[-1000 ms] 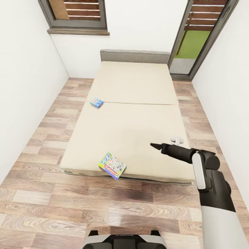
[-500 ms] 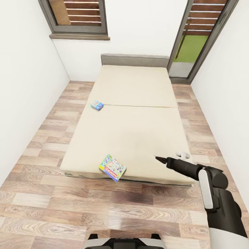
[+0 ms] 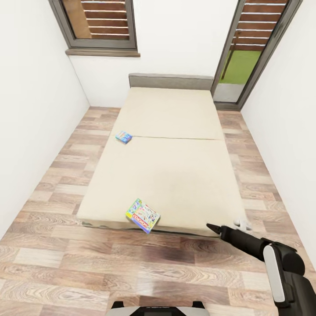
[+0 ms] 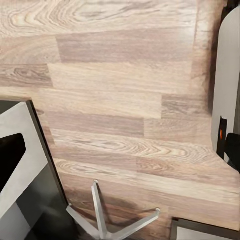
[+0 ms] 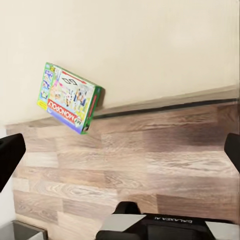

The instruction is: Put all the toys in the child's room - the three board games (two on the bed and one on the table), the two jigsaw puzzles on the table, and the tennis ball on the table - inside the toy box on the table in the child's room.

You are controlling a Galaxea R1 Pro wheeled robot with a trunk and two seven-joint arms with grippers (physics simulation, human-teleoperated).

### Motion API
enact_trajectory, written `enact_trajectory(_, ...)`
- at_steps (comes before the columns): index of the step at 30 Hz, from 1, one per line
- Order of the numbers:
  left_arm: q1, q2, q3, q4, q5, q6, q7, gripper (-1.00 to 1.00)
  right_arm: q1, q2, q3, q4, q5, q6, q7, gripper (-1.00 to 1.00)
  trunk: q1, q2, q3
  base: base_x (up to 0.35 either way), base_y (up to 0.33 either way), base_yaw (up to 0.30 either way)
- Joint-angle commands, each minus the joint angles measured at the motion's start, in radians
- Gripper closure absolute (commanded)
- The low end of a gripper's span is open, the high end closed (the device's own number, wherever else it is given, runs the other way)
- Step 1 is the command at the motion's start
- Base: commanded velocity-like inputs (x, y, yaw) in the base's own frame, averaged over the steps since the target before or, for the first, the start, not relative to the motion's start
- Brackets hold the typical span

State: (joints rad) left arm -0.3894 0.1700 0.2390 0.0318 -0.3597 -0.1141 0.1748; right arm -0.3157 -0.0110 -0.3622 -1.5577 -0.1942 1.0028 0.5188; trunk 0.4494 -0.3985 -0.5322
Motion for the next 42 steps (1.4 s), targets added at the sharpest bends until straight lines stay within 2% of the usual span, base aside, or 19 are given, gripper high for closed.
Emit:
enact_trajectory(1, -0.001, 0.0, 0.008, 0.003, -0.011, -0.009, 0.005, -1.0, 0.011, 0.0, -0.006, 0.0, -0.002, -0.001, 0.003, -1.0, 0.001, -0.001, 0.0, 0.0, 0.0, 0.0)
enact_trajectory(6, 0.0, 0.0, 0.008, 0.004, -0.011, -0.019, 0.005, -1.0, 0.082, 0.0, -0.022, 0.001, -0.001, -0.039, 0.001, -1.0, 0.001, -0.001, 0.009, 0.0, 0.0, 0.0)
enact_trajectory(11, 0.0, -0.001, 0.008, 0.004, -0.011, -0.021, 0.005, -1.0, 0.127, 0.0, -0.027, 0.008, 0.0, -0.073, 0.0, -1.0, 0.001, -0.001, 0.017, 0.0, 0.0, 0.0)
enact_trajectory(17, 0.0, -0.001, 0.008, 0.004, -0.012, -0.022, 0.005, -1.0, 0.18, 0.001, -0.027, 0.033, -0.002, -0.156, -0.001, -1.0, 0.001, -0.001, 0.027, 0.0, 0.0, 0.0)
enact_trajectory(33, 0.001, -0.006, 0.008, 0.003, -0.019, -0.019, 0.004, -1.0, 0.202, 0.004, -0.028, 0.205, -0.002, -0.306, -0.005, -1.0, 0.001, -0.001, 0.053, 0.0, 0.0, 0.0)
enact_trajectory(42, 0.02, -0.011, 0.007, 0.004, -0.022, -0.016, 0.001, -1.0, 0.202, 0.003, -0.037, 0.278, -0.005, -0.376, -0.005, -1.0, 0.001, -0.001, 0.068, 0.0, 0.0, 0.0)
